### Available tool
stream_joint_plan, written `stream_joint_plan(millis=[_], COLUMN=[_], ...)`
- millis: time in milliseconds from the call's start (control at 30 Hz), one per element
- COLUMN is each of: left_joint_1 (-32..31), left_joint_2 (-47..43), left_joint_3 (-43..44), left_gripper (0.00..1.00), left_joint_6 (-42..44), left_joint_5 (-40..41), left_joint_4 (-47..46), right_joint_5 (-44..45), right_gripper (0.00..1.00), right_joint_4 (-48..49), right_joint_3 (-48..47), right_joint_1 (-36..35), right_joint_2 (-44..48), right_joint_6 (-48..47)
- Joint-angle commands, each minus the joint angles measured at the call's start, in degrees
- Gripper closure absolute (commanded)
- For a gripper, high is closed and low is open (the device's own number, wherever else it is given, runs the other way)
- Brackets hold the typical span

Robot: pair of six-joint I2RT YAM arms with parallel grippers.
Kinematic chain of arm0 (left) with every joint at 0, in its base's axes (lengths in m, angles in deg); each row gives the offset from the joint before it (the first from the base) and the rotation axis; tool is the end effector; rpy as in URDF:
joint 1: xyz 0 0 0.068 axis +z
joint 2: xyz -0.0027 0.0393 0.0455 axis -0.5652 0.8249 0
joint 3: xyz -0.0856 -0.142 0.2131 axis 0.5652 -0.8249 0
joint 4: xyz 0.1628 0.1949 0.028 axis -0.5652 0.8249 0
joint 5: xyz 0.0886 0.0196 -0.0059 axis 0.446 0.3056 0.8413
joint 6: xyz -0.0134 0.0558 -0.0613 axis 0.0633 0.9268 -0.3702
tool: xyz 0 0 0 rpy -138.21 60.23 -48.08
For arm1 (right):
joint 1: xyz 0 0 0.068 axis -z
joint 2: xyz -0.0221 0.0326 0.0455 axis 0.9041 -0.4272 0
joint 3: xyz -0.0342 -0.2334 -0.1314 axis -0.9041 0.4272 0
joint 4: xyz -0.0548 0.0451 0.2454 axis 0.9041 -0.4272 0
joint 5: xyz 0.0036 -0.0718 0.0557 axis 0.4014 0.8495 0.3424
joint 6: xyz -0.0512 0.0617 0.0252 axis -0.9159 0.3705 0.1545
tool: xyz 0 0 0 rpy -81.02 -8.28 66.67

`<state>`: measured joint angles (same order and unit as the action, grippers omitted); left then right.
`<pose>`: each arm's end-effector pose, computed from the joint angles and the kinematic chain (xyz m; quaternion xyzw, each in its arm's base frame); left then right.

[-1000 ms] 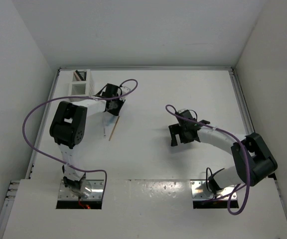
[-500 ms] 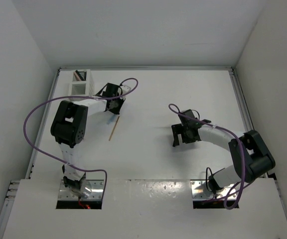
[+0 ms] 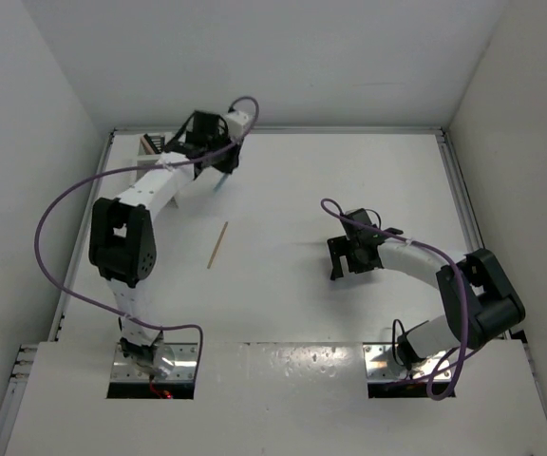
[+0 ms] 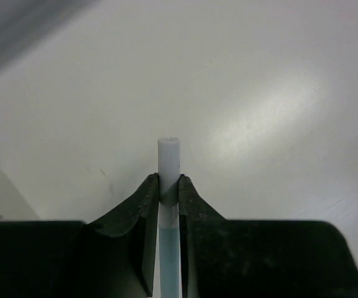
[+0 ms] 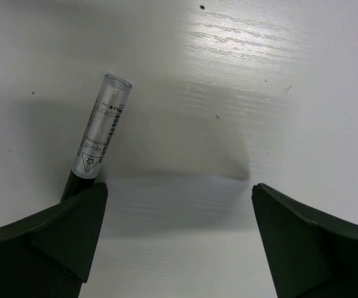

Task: Organize the makeup

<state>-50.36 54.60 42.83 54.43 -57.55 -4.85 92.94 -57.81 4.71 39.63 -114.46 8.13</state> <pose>0.4424 -0.1406 0.2442 0.2296 0.8722 -0.1124 0.4171 0.2393 0.0946 0.1042 -0.0214 0.9741 -0.0216 0.2240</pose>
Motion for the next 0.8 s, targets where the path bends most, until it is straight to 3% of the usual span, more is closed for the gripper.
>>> stream_joint_plan(millis=[0, 133, 367, 633, 767], left_joint_1=[5.1, 12.9, 23.8, 25.7, 26.8], left_joint_2=[-6.6, -7.1, -5.2, 2.1, 6.7], left_joint_3=[10.7, 19.9, 13.4, 13.4, 15.9], left_gripper=[1.0, 1.0, 1.0, 1.0, 1.0], left_joint_6=[-2.0, -2.8, -6.6, -6.6, -7.5], left_joint_5=[-3.1, -4.5, -14.6, -23.7, -22.8], left_joint_4=[1.7, 2.3, -9.1, -18.8, -22.1], right_joint_5=[1.2, 0.3, -1.0, -0.5, -0.3], right_gripper=[0.0, 0.0, 0.0, 0.0, 0.0], right_joint_4=[-0.2, -0.2, -2.2, -3.4, -4.5], right_joint_3=[-0.9, -1.8, -5.3, -6.0, -5.6], right_joint_1=[0.4, 0.4, 0.3, -0.2, -0.3], right_joint_2=[1.4, 1.2, -0.6, 0.5, 1.2], right_joint_6=[-1.7, -2.4, -2.5, -3.7, -3.8])
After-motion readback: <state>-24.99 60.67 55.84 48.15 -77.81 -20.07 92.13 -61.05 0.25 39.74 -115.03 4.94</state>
